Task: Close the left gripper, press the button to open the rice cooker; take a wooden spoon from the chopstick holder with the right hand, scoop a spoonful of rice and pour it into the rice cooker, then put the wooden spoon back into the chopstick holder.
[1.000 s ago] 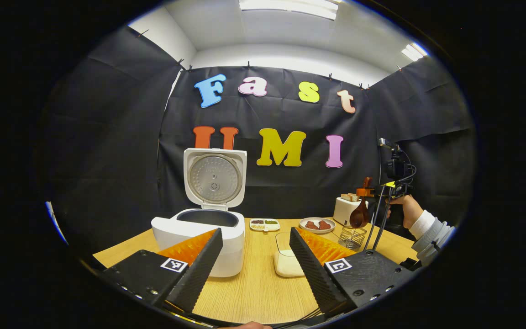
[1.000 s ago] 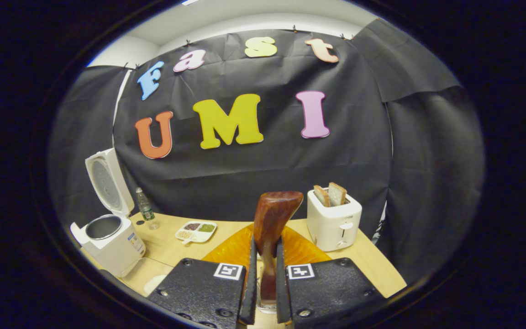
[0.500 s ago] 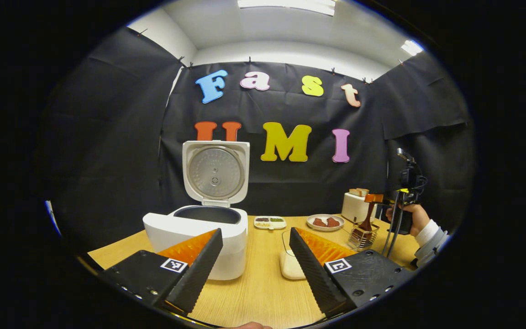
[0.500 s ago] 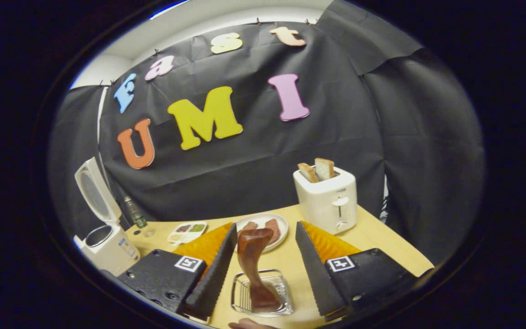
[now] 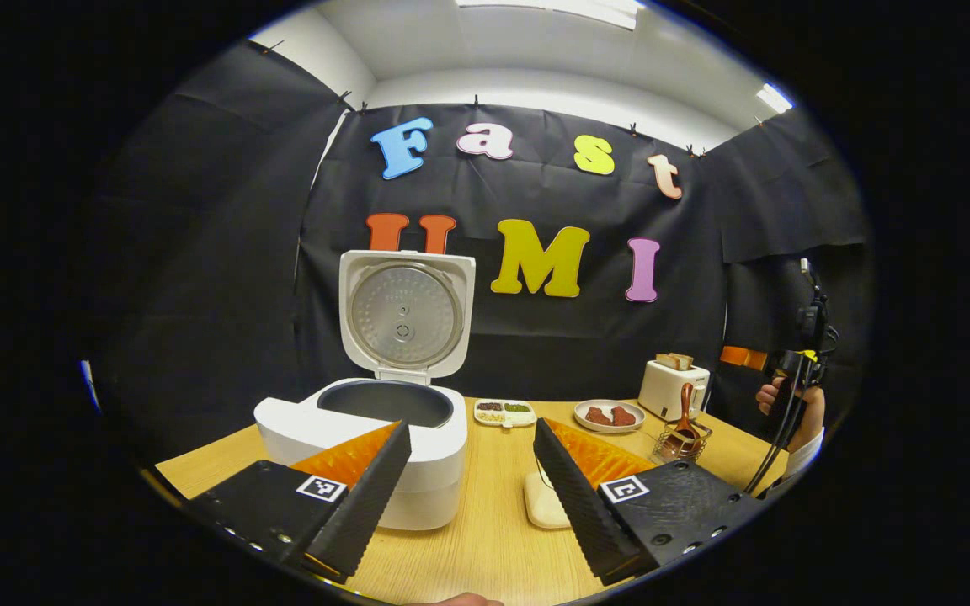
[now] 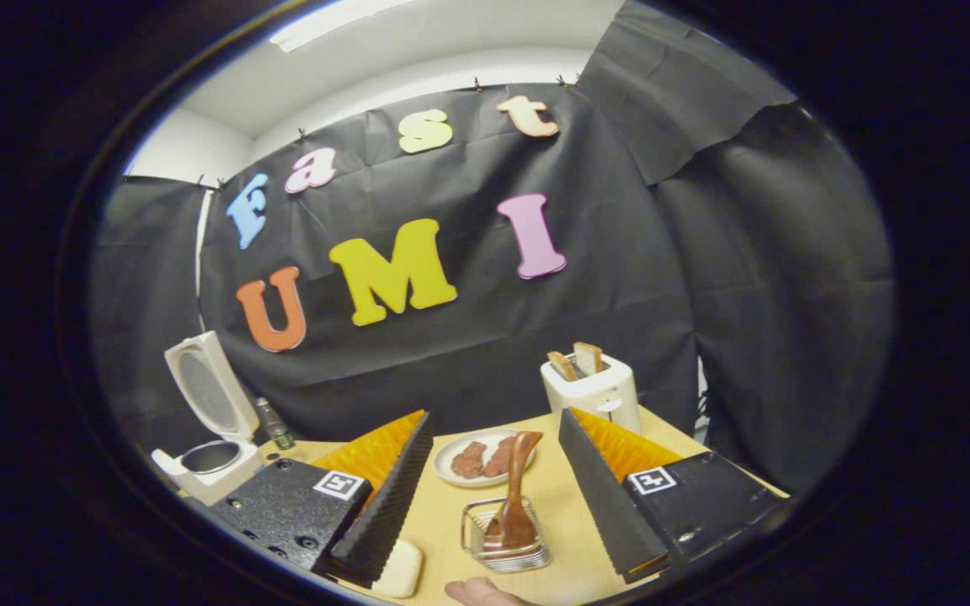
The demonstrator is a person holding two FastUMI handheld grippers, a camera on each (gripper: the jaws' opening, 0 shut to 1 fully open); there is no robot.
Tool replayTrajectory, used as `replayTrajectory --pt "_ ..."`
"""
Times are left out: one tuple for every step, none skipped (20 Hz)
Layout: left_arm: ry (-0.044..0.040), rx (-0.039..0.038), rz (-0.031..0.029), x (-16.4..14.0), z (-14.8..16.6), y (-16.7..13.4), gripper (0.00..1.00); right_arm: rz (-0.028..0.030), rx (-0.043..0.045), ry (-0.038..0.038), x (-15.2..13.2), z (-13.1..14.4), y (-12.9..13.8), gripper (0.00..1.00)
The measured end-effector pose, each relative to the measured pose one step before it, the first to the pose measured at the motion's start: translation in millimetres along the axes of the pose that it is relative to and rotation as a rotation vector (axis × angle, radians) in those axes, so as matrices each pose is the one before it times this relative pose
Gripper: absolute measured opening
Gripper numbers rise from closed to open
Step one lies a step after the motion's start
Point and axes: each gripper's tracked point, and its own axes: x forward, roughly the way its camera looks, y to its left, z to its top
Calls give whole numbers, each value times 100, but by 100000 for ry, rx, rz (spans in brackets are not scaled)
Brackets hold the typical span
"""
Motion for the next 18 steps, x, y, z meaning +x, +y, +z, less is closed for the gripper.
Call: replayTrajectory --pt "1273 -1410 -503 289 -76 73 94 2123 -806 304 -918 -48 783 98" --pt "367 -69 -621 5 273 5 94 774 -2027 -307 -854 254 479 99" --pt "-89 257 84 94 644 165 94 -89 -3225 -1015 -877 272 428 98" --pt "-428 1017 149 473 607 244 94 -359 -3637 -798 -850 51 261 98" --pt "165 1859 -324 386 574 218 94 -390 -3377 -520 -871 172 403 99" --pt "-172 1666 827 363 607 678 94 -750 -2682 -533 -956 57 356 98" --pt "-396 864 948 250 875 603 94 -969 -1847 -347 -870 208 348 98" --pt "-694 426 432 146 959 383 94 -300 -1396 -937 -756 208 370 98" --pt "-1165 208 200 209 1201 421 94 -254 -1175 -642 -710 318 477 98" --pt "-1276 208 -106 110 1184 358 94 -338 -858 -253 -612 -4 462 98" --pt "-1374 383 203 152 1238 387 94 -396 -955 -424 -661 178 455 98" --pt "-517 13 -305 185 943 340 94 -82 -1020 -736 -649 170 479 98" --pt "915 -81 -1869 80 866 -27 94 748 -635 -963 -542 160 653 98" --pt "426 105 -522 77 877 285 94 1790 129 -936 -535 -67 796 98" --pt "-823 432 -486 167 1167 300 94 1812 53 652 -264 -259 809 98" --pt "-690 748 -757 130 1162 179 94 193 718 1820 -133 -872 247 98" --pt "-1596 826 383 432 1238 508 94 121 731 1033 -149 -534 245 99" --pt "-1710 1008 857 673 985 668 94 260 503 86 -194 -16 351 99"
